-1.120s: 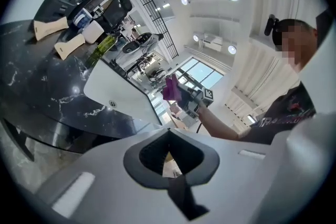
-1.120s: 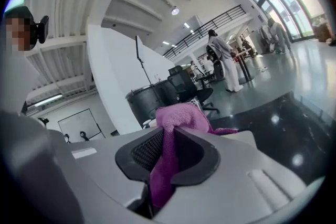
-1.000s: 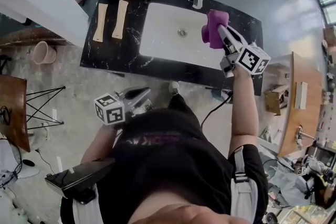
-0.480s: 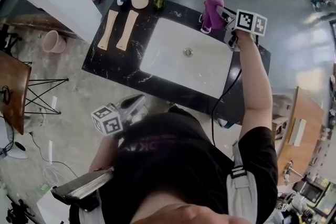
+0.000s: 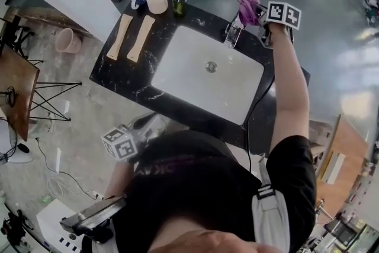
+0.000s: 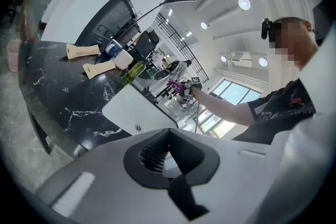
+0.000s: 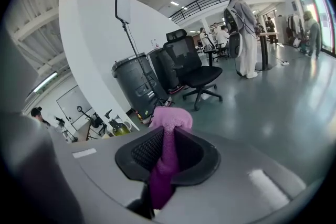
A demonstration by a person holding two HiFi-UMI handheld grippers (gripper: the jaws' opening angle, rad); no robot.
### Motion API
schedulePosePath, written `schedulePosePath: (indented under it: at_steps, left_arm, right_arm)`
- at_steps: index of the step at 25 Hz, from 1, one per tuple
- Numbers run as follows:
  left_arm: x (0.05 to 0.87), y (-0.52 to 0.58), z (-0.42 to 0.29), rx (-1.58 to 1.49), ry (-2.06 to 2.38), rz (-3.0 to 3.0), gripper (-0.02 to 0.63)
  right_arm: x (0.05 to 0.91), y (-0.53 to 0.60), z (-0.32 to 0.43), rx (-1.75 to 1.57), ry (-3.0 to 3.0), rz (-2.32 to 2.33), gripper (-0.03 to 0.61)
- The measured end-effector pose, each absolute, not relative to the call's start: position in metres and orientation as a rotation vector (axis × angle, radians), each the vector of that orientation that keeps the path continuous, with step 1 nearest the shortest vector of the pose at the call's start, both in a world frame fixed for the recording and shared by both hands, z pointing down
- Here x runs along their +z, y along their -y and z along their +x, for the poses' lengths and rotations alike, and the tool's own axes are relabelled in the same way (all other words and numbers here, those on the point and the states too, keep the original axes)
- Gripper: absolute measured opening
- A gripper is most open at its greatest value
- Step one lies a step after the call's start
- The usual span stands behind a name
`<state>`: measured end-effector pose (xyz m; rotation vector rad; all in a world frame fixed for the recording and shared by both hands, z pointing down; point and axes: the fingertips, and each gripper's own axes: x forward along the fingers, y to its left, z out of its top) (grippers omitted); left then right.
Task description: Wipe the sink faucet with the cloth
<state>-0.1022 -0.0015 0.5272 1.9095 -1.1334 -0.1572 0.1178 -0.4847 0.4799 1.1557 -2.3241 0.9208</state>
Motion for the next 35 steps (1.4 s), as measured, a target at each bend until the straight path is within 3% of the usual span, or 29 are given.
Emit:
schedulePosePath:
  at_steps: [6,12,17,27,35]
  left_arm:
    - [0.528,0.014,-0.095,-0.133,1.074,1.946,0.0]
    - [0.523,0.022,-0.096,-0.126,0.992,1.988,0.0]
    - [0.52,0.024,-0.099,-0.116,0.956,2.009,0.0]
    - [0.519,0.004,-0.119,-0.105,1.052,1.964,0.0]
    - [0.516,0.003,-0.129,-0.115,1.074,1.971,0.0]
  right_arm:
    - [0.464,0.447,0.118,0.986,2.468,1.099,0.067]
    - [0.452,0.332,0.11,1.037,2.656,0.922,0.067]
    - [0.483,0.266,0.086,0.991,2.645,0.82,0.067]
    - [0.524,0.367,0.112,0.994,2.503,1.213,0.067]
    - [0.527,0.377,0.117,1.274,2.563,1.288,0.069]
